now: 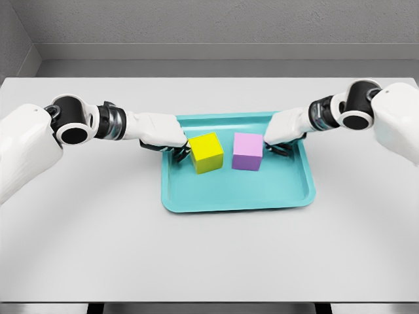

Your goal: Push two cubes

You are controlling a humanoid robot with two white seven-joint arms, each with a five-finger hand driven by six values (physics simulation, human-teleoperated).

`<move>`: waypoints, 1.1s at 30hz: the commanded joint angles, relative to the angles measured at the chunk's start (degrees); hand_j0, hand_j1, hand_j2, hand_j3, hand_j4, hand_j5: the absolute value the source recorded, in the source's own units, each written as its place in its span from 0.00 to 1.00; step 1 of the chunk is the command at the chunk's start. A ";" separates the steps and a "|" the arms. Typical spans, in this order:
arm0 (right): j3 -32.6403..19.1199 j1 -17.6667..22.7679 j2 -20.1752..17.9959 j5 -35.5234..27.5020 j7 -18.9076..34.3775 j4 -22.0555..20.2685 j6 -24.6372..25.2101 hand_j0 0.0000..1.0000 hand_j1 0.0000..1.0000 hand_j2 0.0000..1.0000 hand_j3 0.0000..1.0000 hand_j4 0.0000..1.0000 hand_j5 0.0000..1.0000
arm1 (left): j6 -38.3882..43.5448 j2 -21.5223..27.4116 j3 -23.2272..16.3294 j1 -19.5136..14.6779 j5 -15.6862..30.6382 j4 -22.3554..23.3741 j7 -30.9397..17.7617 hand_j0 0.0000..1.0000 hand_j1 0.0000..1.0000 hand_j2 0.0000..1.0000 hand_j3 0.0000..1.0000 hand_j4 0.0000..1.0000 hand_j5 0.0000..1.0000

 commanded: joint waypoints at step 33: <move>5.98 -5.62 -3.08 -0.41 0.00 -2.43 0.08 0.20 0.20 0.20 0.20 0.20 0.20 | 0.13 -2.91 2.26 -0.09 1.05 4.71 0.02 0.36 0.36 0.36 0.36 0.36 0.36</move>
